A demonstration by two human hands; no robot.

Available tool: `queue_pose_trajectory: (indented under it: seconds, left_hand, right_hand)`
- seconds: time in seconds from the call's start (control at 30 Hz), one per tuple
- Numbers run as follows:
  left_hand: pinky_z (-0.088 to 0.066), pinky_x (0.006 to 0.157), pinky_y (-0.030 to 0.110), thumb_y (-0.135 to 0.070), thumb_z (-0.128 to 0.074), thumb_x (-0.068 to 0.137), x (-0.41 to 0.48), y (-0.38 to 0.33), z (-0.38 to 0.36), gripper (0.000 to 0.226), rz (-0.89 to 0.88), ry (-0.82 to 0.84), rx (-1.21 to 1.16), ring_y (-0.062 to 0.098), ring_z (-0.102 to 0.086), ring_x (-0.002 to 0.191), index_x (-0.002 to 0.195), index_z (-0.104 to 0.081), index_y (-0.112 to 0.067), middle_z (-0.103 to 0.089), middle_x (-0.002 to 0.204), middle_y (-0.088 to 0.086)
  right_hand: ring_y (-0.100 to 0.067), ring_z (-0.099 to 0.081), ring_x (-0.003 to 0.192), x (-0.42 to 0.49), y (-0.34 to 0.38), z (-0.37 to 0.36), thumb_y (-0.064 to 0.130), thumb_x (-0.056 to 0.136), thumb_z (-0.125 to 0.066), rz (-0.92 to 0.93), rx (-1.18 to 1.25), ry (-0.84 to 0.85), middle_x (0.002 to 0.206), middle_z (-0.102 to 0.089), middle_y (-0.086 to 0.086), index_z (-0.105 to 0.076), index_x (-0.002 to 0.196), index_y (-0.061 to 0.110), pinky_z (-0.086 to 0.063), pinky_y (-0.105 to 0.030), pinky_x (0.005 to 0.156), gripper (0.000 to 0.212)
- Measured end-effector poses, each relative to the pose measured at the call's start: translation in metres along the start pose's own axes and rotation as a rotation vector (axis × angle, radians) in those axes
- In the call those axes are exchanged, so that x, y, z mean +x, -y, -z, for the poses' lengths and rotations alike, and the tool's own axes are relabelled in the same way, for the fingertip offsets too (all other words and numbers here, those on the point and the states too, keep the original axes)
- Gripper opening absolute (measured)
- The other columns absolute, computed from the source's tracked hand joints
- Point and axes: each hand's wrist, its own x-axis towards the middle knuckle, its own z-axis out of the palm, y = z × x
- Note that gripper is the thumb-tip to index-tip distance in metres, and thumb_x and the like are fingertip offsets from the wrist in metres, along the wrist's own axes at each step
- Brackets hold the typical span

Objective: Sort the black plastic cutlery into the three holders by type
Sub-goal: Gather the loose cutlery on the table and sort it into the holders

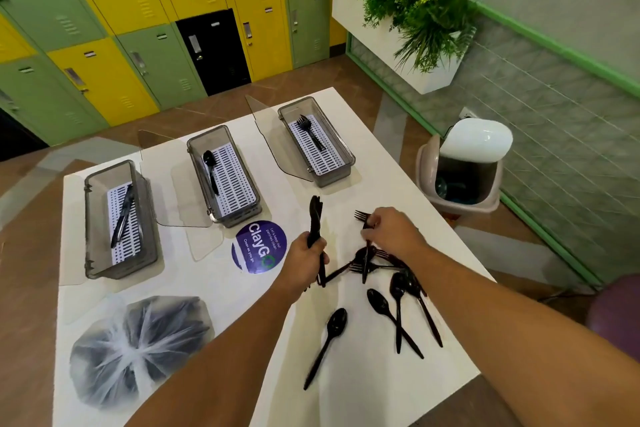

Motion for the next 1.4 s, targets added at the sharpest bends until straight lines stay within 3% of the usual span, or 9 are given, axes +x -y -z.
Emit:
queue_pose_trajectory:
  seconds: [0.17,0.27,0.4,0.47,0.57,0.67,0.83,1.0,1.4]
  left_hand:
    - [-0.039,0.058,0.027,-0.019,-0.05,0.102,0.006,0.006,0.0,0.011,0.01,-0.002,0.015,0.015,-0.051,0.06,0.1,-0.055,-0.009,-0.058,0.067,0.005]
    - [-0.04,0.059,0.027,-0.019,-0.051,0.102,0.009,0.01,0.0,0.013,0.021,-0.012,0.003,0.014,-0.052,0.058,0.105,-0.056,-0.007,-0.056,0.066,0.006]
    - [-0.039,0.044,0.017,-0.016,-0.048,0.103,0.012,0.011,0.0,0.01,0.027,-0.03,0.034,0.006,-0.047,0.044,0.097,-0.052,-0.008,-0.05,0.064,0.006]
    - [-0.041,0.05,0.023,-0.016,-0.046,0.103,0.015,0.013,-0.001,0.011,0.037,-0.014,0.034,0.012,-0.047,0.045,0.099,-0.05,-0.007,-0.051,0.059,0.007]
    - [-0.044,0.059,0.034,-0.015,-0.045,0.104,0.016,0.016,-0.001,0.01,0.064,0.024,-0.017,0.022,-0.05,0.047,0.101,-0.048,-0.006,-0.053,0.053,0.008]
    - [-0.049,0.05,0.032,-0.009,-0.041,0.105,0.013,0.016,0.0,0.007,0.108,0.044,-0.126,0.026,-0.055,0.048,0.1,-0.046,-0.007,-0.054,0.062,0.01]
    - [-0.043,0.045,0.029,-0.006,-0.038,0.103,0.007,0.016,0.001,0.011,0.13,0.031,-0.154,0.017,-0.046,0.046,0.103,-0.049,-0.01,-0.05,0.07,0.007]
    - [-0.035,0.042,0.026,-0.018,-0.045,0.105,0.0,0.017,0.001,0.012,0.11,0.017,-0.167,0.013,-0.034,0.045,0.094,-0.047,-0.012,-0.042,0.069,0.004]
    - [-0.039,0.042,0.027,-0.018,-0.048,0.104,-0.019,0.023,0.014,0.011,0.05,-0.019,-0.119,0.015,-0.043,0.046,0.097,-0.049,-0.01,-0.052,0.073,0.006]
  right_hand:
    - [-0.033,-0.054,0.113,0.027,-0.027,0.007,0.018,0.096,-0.054,-0.016,-0.298,-0.024,0.125,-0.05,-0.01,-0.058,0.122,0.013,-0.048,-0.04,0.093,0.027]
    - [-0.034,-0.049,0.114,0.036,-0.031,0.003,0.011,0.096,-0.049,0.001,-0.42,-0.007,0.125,-0.048,-0.009,-0.054,0.124,0.014,-0.048,-0.044,0.093,0.028]
    - [-0.033,-0.05,0.113,0.042,-0.031,-0.001,0.005,0.095,-0.047,0.048,-0.521,-0.006,0.122,-0.051,-0.012,-0.052,0.119,0.011,-0.048,-0.042,0.09,0.026]
    - [-0.033,-0.05,0.113,0.046,-0.03,-0.001,0.002,0.094,-0.045,0.057,-0.536,-0.015,0.121,-0.054,-0.013,-0.053,0.117,0.009,-0.048,-0.042,0.091,0.025]
    - [-0.034,-0.051,0.109,0.049,-0.023,0.002,0.004,0.093,-0.045,0.061,-0.464,-0.076,0.115,-0.059,-0.013,-0.054,0.113,0.009,-0.047,-0.041,0.085,0.022]
    - [-0.037,-0.055,0.096,0.045,-0.013,0.01,0.005,0.092,-0.045,0.047,-0.346,-0.153,0.101,-0.062,-0.017,-0.049,0.104,0.009,-0.046,-0.041,0.076,0.014]
    - [-0.036,-0.06,0.094,0.027,-0.004,0.01,0.012,0.097,-0.044,-0.081,-0.069,-0.081,0.107,-0.064,-0.019,-0.052,0.109,0.005,-0.042,-0.035,0.072,0.016]
    - [-0.034,-0.064,0.099,0.004,0.0,-0.005,0.029,0.092,-0.062,-0.155,-0.073,0.047,0.105,-0.067,-0.015,-0.062,0.105,0.003,-0.042,-0.03,0.07,0.029]
    - [-0.033,-0.064,0.094,-0.001,0.011,-0.027,0.02,0.09,-0.064,-0.193,-0.057,0.037,0.104,-0.067,-0.017,-0.061,0.1,0.001,-0.045,-0.029,0.066,0.022]
